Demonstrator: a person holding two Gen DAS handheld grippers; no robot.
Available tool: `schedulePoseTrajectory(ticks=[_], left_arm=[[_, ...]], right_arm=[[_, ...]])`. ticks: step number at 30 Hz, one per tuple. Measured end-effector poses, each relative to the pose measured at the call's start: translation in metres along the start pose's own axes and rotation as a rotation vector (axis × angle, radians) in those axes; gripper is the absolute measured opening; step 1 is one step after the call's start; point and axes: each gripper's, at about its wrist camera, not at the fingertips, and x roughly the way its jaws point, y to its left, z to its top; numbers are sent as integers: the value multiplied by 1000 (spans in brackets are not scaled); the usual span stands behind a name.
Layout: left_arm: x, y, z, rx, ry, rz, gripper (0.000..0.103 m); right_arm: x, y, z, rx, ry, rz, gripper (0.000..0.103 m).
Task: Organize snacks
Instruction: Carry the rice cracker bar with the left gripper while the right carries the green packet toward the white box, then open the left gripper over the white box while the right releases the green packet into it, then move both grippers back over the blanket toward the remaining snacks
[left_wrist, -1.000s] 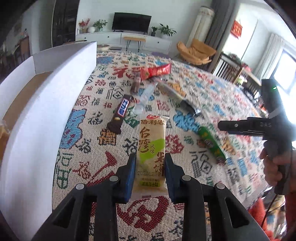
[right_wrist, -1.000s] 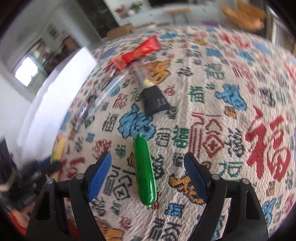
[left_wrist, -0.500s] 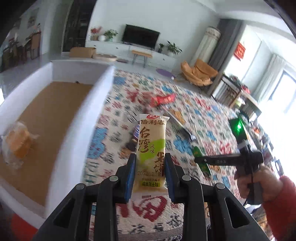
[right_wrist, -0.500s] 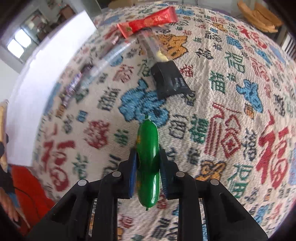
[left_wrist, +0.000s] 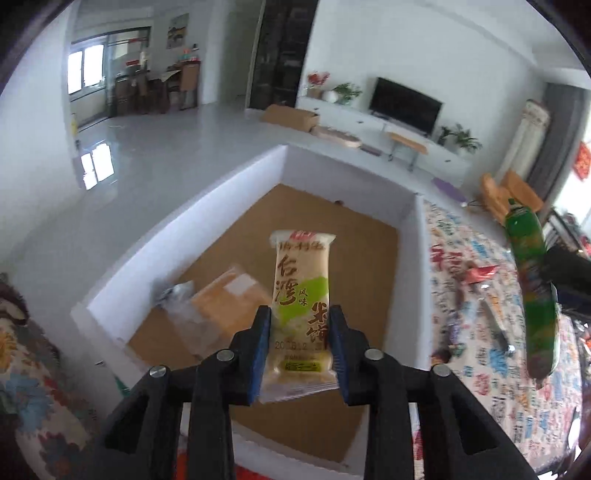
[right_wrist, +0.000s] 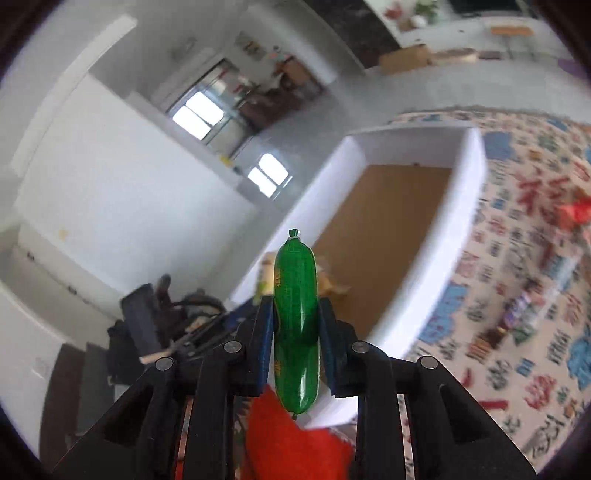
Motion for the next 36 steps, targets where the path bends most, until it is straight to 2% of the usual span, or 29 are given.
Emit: schedulePoseTrajectory(ticks=[1,2,3,6,7,10,13,17,19,21,23,24,27,30,33,36], left_arm=[[2,3,-3,-12,6,27,55],[2,8,-6,-28,2,56,71],[0,10,-9,-42,-15,70,79],[-3,11,-12,-58,-56,58,80],[-3,7,-12,-64,-60,49,80],[-11,-12,-11,-65,-94,-34,80],[-18,-46,-15,2,-107,-134,85],[-20,-116,-49,161,-57,-274,89],[-9,-152,-76,236,6,-343,93],[10,-185,-107,305,95,-390,93],[32,-213,-133,393,149,-389,93],[39,-228,-144,441,151,-367,93],[62,-255,-163,547,133,-277,93],[84,-262,-168,612,108,-222,93],[93,-262,-165,617,84,-194,93],[104,-252,-161,540,112,-205,93]], right_arm=[[7,7,0,-15,4,-4,38],[9,10,0,-24,1,-4,45],[5,12,-1,-30,-19,-7,45],[-24,8,-4,-82,-115,-59,50],[-34,3,-3,-98,-148,-99,56],[-63,-14,-4,-125,-211,-206,63],[-81,-49,-21,-189,-242,-403,73],[-84,-128,-63,-184,-179,-649,73],[-86,-173,-96,-153,-121,-755,73],[-91,-202,-124,-141,-89,-817,73],[-97,-223,-146,-142,-84,-864,73],[-101,-228,-153,-140,-92,-881,73],[-109,-242,-165,-109,-133,-892,73],[-115,-246,-172,-57,-142,-890,73],[-121,-250,-172,-24,-159,-880,73],[-120,-260,-171,26,-141,-872,73]])
